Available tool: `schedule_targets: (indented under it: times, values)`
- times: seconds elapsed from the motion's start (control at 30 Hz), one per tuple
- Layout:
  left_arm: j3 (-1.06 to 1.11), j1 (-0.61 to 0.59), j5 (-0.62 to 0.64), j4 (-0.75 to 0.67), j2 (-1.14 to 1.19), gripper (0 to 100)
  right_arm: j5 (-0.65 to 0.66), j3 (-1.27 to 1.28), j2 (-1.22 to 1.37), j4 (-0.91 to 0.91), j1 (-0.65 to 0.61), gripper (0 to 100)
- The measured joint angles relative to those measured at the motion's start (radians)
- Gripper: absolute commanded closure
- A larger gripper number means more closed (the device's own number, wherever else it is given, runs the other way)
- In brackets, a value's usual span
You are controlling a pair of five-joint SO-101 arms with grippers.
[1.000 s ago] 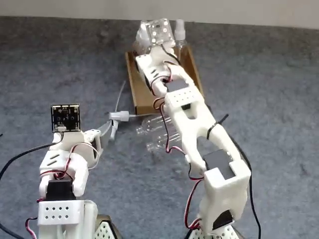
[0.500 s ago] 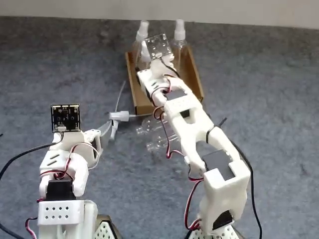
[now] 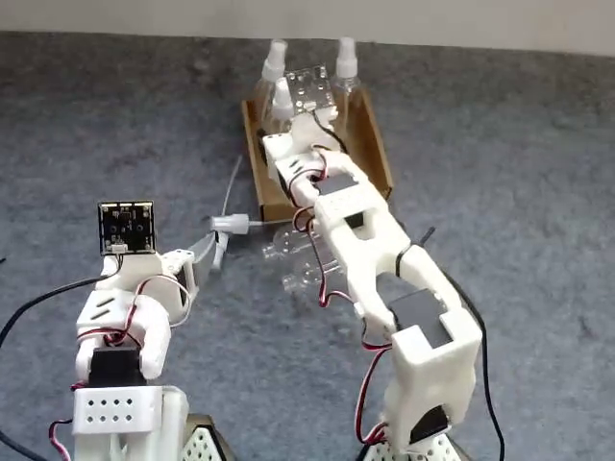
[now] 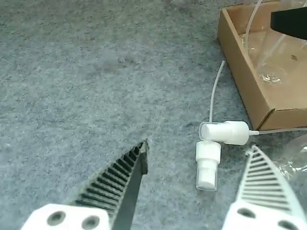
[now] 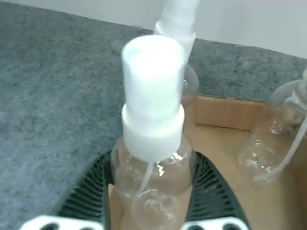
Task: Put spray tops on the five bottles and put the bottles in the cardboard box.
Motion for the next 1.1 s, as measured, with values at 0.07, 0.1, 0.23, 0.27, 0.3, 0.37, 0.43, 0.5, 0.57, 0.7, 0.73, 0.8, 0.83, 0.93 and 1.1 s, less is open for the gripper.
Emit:
schedule_targets:
  times: [0.07, 0.1, 0.23, 0.27, 0.3, 0.37, 0.43, 0.5, 0.57, 0.7, 0.73, 0.8, 0.83, 0.93, 1.1]
  values:
    - [0.0, 0.0, 0.0, 0.0, 0.0, 75, -0.002, -0.002, 0.02, -0.015, 0.0, 99.5]
    - [0.0, 0.0, 0.0, 0.0, 0.0, 75, -0.002, -0.002, 0.034, -0.018, 0.0, 99.5]
    - [0.0, 0.0, 0.0, 0.0, 0.0, 75, -0.005, -0.003, 0.074, -0.031, 0.0, 99.5]
    - [0.0, 0.0, 0.0, 0.0, 0.0, 75, -0.005, -0.003, 0.078, -0.031, 0.0, 99.5]
    - [0.0, 0.0, 0.0, 0.0, 0.0, 75, -0.005, -0.003, 0.078, -0.034, 0.0, 99.5]
    - [0.0, 0.0, 0.0, 0.0, 0.0, 75, -0.005, -0.003, 0.078, -0.035, 0.0, 99.5]
    - [0.0, 0.0, 0.0, 0.0, 0.0, 75, -0.005, -0.003, 0.078, -0.035, 0.0, 99.0]
    - [0.0, 0.0, 0.0, 0.0, 0.0, 75, -0.005, -0.003, 0.078, -0.035, 0.0, 98.8]
    - [0.0, 0.0, 0.0, 0.0, 0.0, 75, -0.003, -0.003, 0.078, -0.035, 0.0, 97.6]
    - [0.0, 0.0, 0.0, 0.0, 0.0, 75, -0.005, -0.003, 0.078, -0.035, -0.002, 85.1]
    - [0.0, 0.0, 0.0, 0.0, 0.0, 75, -0.005, -0.003, 0.078, -0.035, -0.003, 82.0]
    - [0.0, 0.0, 0.0, 0.0, 0.0, 75, -0.006, -0.003, 0.078, -0.037, -0.011, 77.2]
    - [0.0, 0.0, 0.0, 0.0, 0.0, 75, -0.006, -0.003, 0.078, -0.038, -0.011, 75.9]
    - [0.0, 0.0, 0.0, 0.0, 0.0, 75, -0.006, -0.003, 0.078, -0.035, -0.017, 75.1]
    - [0.0, 0.0, 0.0, 0.0, 0.0, 75, -0.006, -0.002, 0.097, -0.034, -0.023, 74.9]
